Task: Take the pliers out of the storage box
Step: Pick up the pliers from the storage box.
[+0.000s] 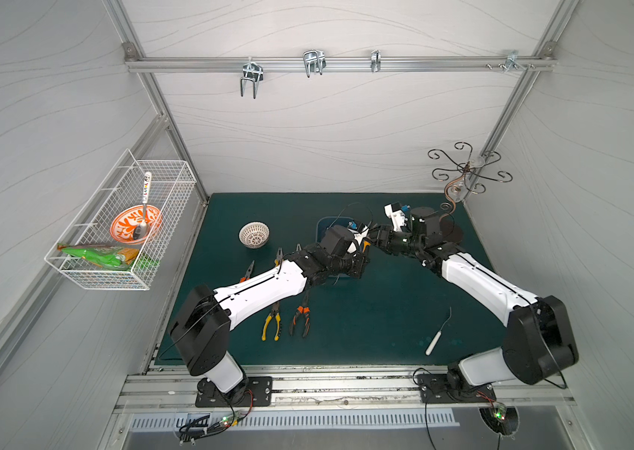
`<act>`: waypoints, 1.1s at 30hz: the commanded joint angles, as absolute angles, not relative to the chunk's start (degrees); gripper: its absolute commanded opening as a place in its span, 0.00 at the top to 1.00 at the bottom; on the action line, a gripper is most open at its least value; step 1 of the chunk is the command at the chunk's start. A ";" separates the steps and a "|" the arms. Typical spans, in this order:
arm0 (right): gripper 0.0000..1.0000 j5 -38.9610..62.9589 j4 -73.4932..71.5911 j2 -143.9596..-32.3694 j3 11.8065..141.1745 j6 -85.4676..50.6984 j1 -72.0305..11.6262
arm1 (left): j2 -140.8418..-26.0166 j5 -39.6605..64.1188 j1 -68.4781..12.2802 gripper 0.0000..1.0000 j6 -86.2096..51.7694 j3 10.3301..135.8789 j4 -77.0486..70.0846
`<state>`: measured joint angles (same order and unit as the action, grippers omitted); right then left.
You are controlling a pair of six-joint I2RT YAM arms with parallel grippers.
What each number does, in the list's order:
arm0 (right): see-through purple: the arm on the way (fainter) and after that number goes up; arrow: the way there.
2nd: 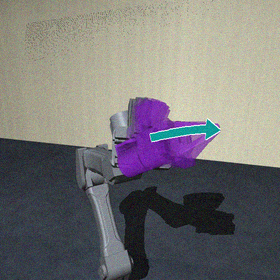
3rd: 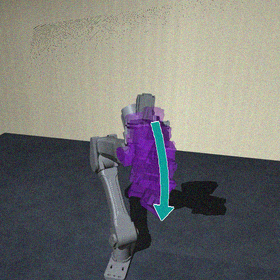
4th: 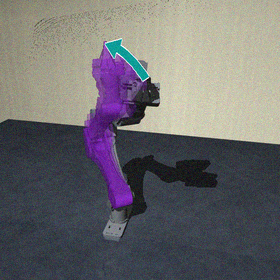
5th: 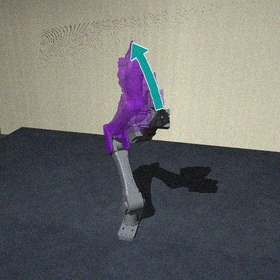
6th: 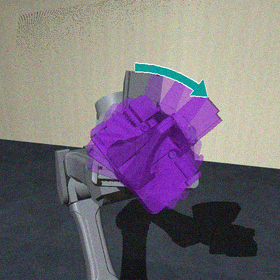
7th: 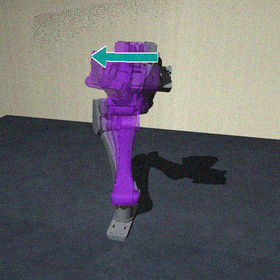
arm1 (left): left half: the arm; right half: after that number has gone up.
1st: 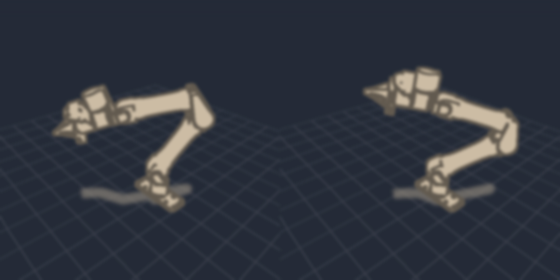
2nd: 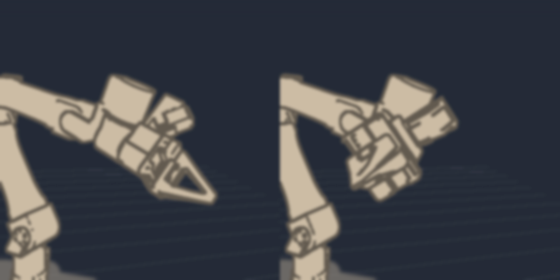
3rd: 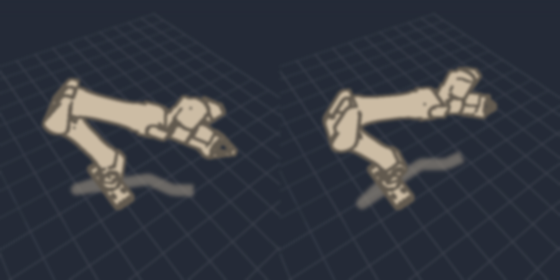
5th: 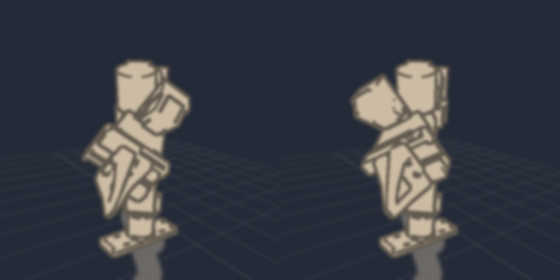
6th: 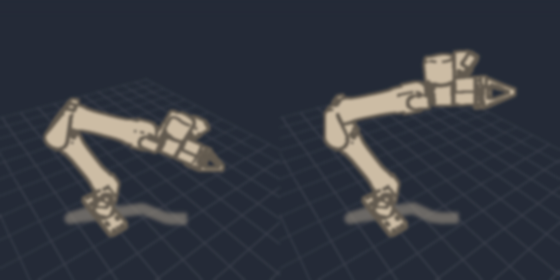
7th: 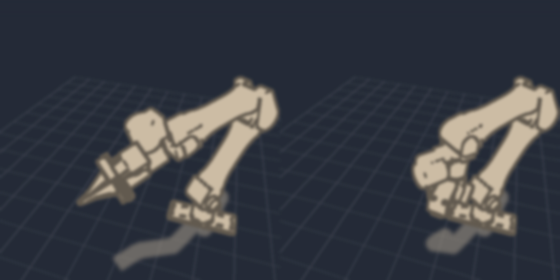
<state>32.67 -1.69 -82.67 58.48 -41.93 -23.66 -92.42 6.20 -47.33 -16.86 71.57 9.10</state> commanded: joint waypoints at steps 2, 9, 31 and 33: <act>0.55 33.82 1.82 -83.48 61.23 -40.36 -24.26 | -93.44 3.54 -47.95 1.00 -15.71 76.67 2.95; 0.81 33.14 3.79 -83.17 61.68 -39.79 -24.27 | -94.95 3.11 -47.99 1.00 -15.39 78.75 3.52; 1.00 45.71 18.77 -77.62 58.27 -19.03 -22.99 | -68.80 1.41 -47.92 0.14 -8.70 57.16 8.97; 1.00 46.62 20.15 -77.55 57.21 -18.26 -24.36 | -64.90 -0.38 -47.81 0.08 -7.04 55.01 12.60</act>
